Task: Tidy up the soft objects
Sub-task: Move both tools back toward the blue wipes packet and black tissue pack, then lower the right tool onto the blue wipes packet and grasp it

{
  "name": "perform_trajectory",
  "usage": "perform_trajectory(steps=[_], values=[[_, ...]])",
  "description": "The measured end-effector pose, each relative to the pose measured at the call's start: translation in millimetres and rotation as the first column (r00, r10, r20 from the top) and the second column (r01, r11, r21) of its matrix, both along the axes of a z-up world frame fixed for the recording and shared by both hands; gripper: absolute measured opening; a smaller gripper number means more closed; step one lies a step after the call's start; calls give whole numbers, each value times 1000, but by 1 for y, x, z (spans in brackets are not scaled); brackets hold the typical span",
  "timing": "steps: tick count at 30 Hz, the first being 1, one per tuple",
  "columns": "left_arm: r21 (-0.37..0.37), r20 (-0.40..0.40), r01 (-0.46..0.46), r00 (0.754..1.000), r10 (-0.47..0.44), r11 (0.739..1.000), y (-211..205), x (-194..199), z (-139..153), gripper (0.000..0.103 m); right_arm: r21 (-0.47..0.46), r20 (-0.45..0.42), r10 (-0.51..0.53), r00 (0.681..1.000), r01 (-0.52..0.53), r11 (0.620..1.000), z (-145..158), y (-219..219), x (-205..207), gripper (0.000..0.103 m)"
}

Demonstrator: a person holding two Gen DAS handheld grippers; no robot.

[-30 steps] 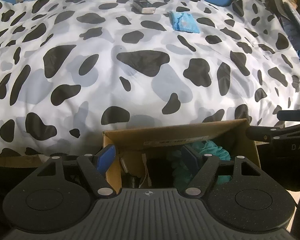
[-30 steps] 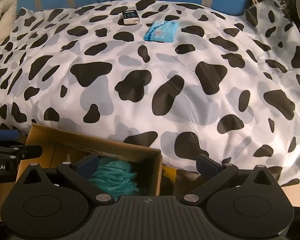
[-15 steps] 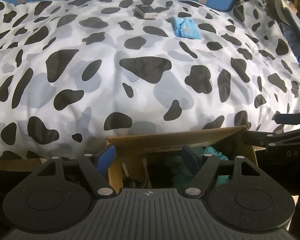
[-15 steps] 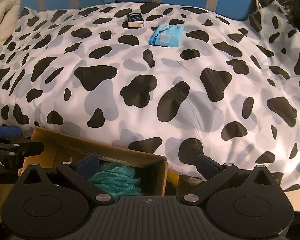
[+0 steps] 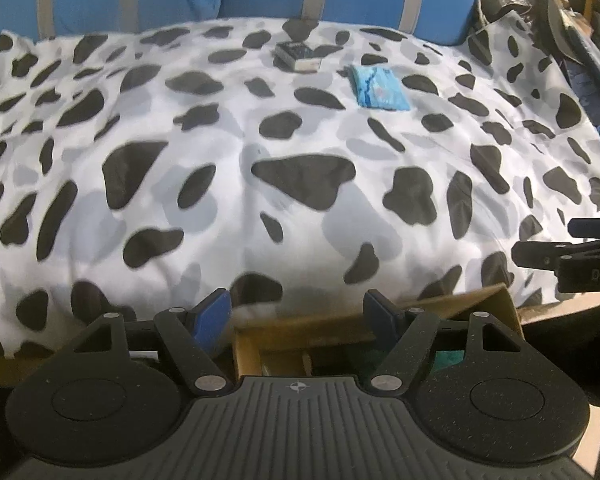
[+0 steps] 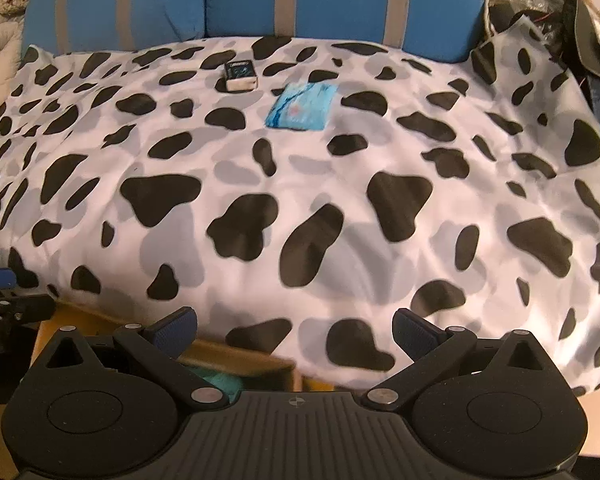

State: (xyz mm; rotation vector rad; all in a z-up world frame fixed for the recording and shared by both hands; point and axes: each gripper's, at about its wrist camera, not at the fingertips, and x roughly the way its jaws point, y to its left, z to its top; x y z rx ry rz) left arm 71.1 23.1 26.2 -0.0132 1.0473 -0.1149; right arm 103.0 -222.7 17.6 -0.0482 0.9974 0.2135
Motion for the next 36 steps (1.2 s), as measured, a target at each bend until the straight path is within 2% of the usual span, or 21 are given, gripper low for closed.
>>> perform_trajectory(steps=[12,28,36], values=[[-19,61,19,998,-18,1000,4,33,1,72,9,46,16,999,-17,1000,3,1,28,103],[-12,85,19,996,-18,1000,11,79,-1,72,-30,81,41,996,-38,999,-4,8,82,103],[-11,95,7,995,-6,1000,16,102,-1,72,-18,95,48,994,-46,999,-8,13,114,103]])
